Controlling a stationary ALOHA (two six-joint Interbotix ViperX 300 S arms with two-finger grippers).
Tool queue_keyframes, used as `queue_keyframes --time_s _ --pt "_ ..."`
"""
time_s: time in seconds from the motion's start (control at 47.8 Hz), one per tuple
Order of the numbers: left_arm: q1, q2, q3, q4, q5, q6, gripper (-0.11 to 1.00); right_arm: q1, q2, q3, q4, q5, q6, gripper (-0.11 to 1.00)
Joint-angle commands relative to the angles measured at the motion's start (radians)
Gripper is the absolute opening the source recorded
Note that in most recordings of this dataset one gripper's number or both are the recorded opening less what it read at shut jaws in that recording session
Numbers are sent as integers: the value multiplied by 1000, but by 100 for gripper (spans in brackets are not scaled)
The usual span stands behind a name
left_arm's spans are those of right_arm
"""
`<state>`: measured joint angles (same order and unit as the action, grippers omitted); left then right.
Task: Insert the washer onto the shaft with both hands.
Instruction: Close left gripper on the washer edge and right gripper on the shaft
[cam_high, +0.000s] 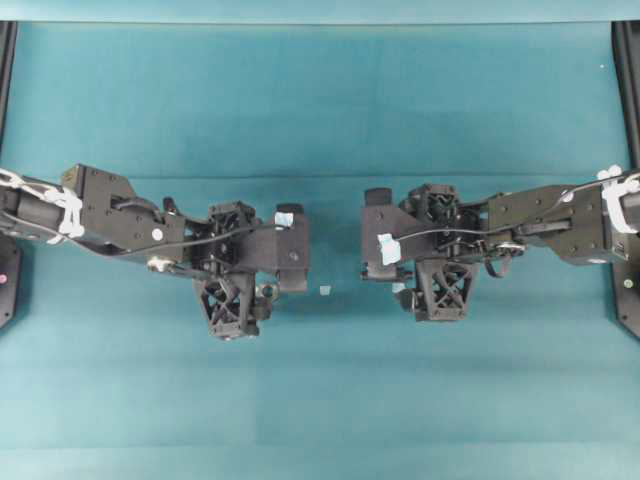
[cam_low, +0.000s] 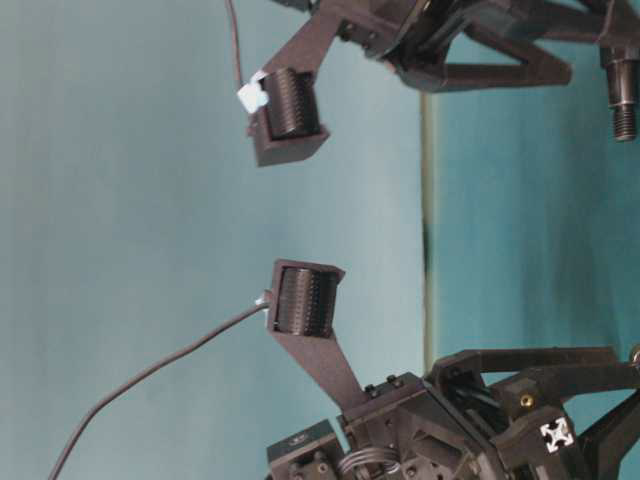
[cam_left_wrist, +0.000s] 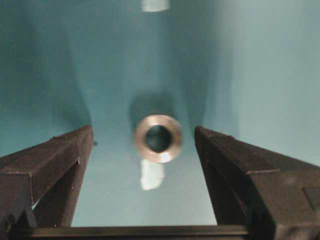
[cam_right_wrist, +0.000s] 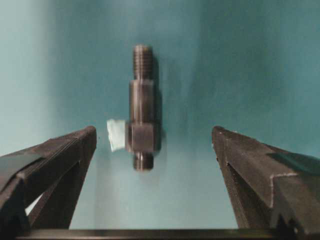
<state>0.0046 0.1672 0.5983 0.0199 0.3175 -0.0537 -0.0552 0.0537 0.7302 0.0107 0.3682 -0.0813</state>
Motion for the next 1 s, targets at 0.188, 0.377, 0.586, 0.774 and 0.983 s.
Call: queue_keyframes --time_s 0.188,0.377,0.586,0.774,0.983 --pt "-6 2 2 2 -8 -2 85 3 2 6 3 -29 11 86" --pt "-11 2 3 2 -12 -6 85 2 15 2 3 -31 11 86" --pt "-21 3 3 2 -17 -6 85 2 25 -2 3 -31 11 86" --pt "-31 3 2 2 -17 -8 85 2 25 0 3 -31 11 86" --pt "-32 -3 -6 2 -15 -6 85 2 26 0 3 -37 11 86"
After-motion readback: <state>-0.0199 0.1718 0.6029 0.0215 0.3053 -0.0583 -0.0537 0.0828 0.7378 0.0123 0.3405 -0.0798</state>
